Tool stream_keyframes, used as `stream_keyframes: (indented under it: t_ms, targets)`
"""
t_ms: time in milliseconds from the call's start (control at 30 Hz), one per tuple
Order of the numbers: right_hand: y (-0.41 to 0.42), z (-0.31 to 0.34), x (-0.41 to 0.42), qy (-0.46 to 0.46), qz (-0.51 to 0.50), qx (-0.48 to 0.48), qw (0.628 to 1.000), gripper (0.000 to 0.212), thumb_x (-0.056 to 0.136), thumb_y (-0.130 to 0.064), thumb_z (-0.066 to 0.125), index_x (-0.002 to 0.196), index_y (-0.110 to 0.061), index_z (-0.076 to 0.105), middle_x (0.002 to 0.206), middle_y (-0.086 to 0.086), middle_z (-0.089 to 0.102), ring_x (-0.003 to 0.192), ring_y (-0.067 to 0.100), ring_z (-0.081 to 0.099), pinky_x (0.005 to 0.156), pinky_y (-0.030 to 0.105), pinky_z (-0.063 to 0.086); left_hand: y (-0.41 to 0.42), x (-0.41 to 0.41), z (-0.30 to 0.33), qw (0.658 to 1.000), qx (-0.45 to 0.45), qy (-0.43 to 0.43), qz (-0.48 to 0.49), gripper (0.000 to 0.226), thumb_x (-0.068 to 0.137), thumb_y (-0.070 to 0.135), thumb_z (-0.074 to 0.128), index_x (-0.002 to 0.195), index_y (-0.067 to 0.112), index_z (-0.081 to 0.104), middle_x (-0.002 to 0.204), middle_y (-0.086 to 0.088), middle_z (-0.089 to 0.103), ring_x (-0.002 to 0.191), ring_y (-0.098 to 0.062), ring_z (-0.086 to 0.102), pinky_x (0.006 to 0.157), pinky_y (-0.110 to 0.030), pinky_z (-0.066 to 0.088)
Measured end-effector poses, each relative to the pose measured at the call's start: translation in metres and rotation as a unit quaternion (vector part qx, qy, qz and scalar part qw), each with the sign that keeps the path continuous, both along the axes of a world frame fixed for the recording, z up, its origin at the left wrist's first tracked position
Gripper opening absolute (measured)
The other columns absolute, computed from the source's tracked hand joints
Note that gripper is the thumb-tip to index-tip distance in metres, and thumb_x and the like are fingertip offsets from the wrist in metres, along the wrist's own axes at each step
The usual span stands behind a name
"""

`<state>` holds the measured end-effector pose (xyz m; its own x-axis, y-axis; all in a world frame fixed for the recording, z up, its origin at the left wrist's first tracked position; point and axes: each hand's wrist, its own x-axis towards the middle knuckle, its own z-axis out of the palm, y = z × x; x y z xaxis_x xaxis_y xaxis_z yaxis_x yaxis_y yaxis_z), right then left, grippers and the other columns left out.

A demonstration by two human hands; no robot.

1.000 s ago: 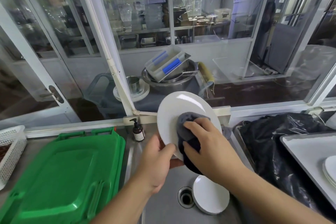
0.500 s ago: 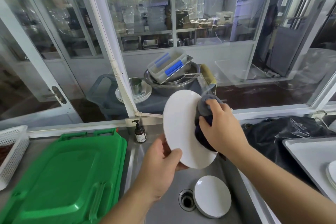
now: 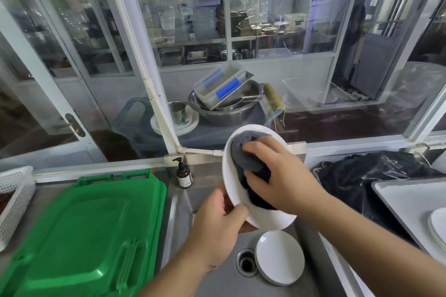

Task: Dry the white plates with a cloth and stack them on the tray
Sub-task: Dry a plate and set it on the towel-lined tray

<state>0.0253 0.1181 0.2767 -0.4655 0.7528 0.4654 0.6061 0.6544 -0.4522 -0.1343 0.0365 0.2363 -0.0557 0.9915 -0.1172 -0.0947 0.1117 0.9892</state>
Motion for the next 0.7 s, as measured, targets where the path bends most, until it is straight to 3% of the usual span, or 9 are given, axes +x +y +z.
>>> stream_keyframes:
  t_ms: [133, 233, 367, 433, 500, 567, 600, 633, 700]
  targets:
    - [0.014, 0.009, -0.003, 0.013, -0.114, -0.048, 0.992, 0.049, 0.092, -0.030, 0.069, 0.138, -0.026, 0.054, 0.136, 0.002, 0.057, 0.106, 0.030, 0.063, 0.081, 0.036, 0.051, -0.003, 0.000, 0.003, 1.000, 0.004, 0.004, -0.007, 0.040, 0.080, 0.008, 0.060, 0.118, 0.017, 0.065, 0.112, -0.009, 0.077, 0.106, -0.027, 0.074, 0.085, -0.052, 0.063]
    - [0.018, 0.009, -0.003, 0.018, -0.171, -0.116, 0.978, 0.048, 0.096, -0.034, 0.065, 0.140, -0.026, 0.048, 0.132, 0.005, 0.058, 0.108, 0.030, 0.060, 0.082, 0.036, 0.046, -0.003, -0.004, 0.004, 1.000, 0.007, 0.026, -0.003, 0.043, 0.081, 0.008, 0.060, 0.123, 0.018, 0.064, 0.113, -0.006, 0.077, 0.107, -0.024, 0.074, 0.086, -0.050, 0.063]
    - [0.017, 0.004, -0.007, 0.114, -0.236, -0.255, 0.931, 0.051, 0.098, -0.035, 0.063, 0.143, -0.022, 0.045, 0.125, 0.005, 0.062, 0.113, 0.030, 0.061, 0.092, 0.039, 0.047, -0.005, -0.008, 0.012, 0.989, 0.047, 0.139, -0.008, 0.050, 0.090, 0.005, 0.060, 0.132, 0.033, 0.062, 0.116, 0.008, 0.077, 0.111, -0.014, 0.072, 0.094, -0.045, 0.060]
    - [0.017, 0.003, -0.008, 0.201, -0.251, -0.354, 0.878, 0.046, 0.093, -0.035, 0.065, 0.135, -0.018, 0.053, 0.112, 0.003, 0.066, 0.107, 0.030, 0.063, 0.096, 0.046, 0.052, -0.006, -0.009, 0.017, 0.978, 0.066, 0.198, -0.004, 0.057, 0.092, 0.007, 0.060, 0.136, 0.044, 0.057, 0.117, 0.019, 0.075, 0.112, -0.003, 0.070, 0.100, -0.040, 0.057]
    - [0.015, 0.003, -0.010, 0.356, -0.214, -0.457, 0.786, 0.045, 0.084, -0.034, 0.067, 0.124, -0.013, 0.062, 0.105, 0.011, 0.071, 0.101, 0.034, 0.068, 0.095, 0.056, 0.058, -0.006, -0.010, 0.024, 0.967, 0.084, 0.243, -0.008, 0.066, 0.094, 0.008, 0.059, 0.135, 0.059, 0.051, 0.120, 0.027, 0.071, 0.110, -0.001, 0.069, 0.097, -0.039, 0.059]
    - [0.010, 0.010, -0.008, 0.505, -0.139, -0.519, 0.676, 0.033, 0.091, -0.029, 0.061, 0.114, -0.007, 0.068, 0.099, 0.018, 0.073, 0.093, 0.038, 0.071, 0.088, 0.059, 0.061, -0.004, -0.013, 0.029, 0.949, 0.109, 0.294, -0.028, 0.072, 0.093, 0.009, 0.058, 0.136, 0.066, 0.045, 0.121, 0.028, 0.070, 0.095, -0.006, 0.073, 0.087, -0.043, 0.062]
    - [0.006, 0.016, -0.006, 0.537, -0.103, -0.535, 0.643, 0.033, 0.096, -0.031, 0.057, 0.112, -0.005, 0.069, 0.097, 0.020, 0.072, 0.090, 0.037, 0.071, 0.084, 0.057, 0.063, -0.003, -0.015, 0.031, 0.936, 0.122, 0.327, -0.036, 0.074, 0.093, 0.009, 0.058, 0.137, 0.066, 0.042, 0.119, 0.023, 0.071, 0.081, -0.007, 0.071, 0.079, -0.043, 0.062]
    - [0.004, 0.020, -0.002, 0.553, -0.076, -0.545, 0.625, 0.041, 0.099, -0.038, 0.054, 0.112, -0.002, 0.069, 0.098, 0.022, 0.072, 0.090, 0.037, 0.072, 0.080, 0.054, 0.063, -0.001, -0.018, 0.034, 0.920, 0.134, 0.367, -0.045, 0.076, 0.092, 0.010, 0.058, 0.140, 0.066, 0.039, 0.116, 0.017, 0.072, 0.067, -0.008, 0.065, 0.072, -0.043, 0.060]
    - [0.000, 0.025, 0.004, 0.554, -0.045, -0.558, 0.616, 0.068, 0.096, -0.059, 0.057, 0.120, 0.003, 0.069, 0.113, 0.028, 0.073, 0.099, 0.041, 0.074, 0.082, 0.053, 0.063, 0.003, -0.023, 0.038, 0.869, 0.169, 0.462, -0.055, 0.078, 0.090, 0.013, 0.057, 0.147, 0.061, 0.031, 0.115, 0.011, 0.070, 0.066, -0.013, 0.056, 0.070, -0.043, 0.056]
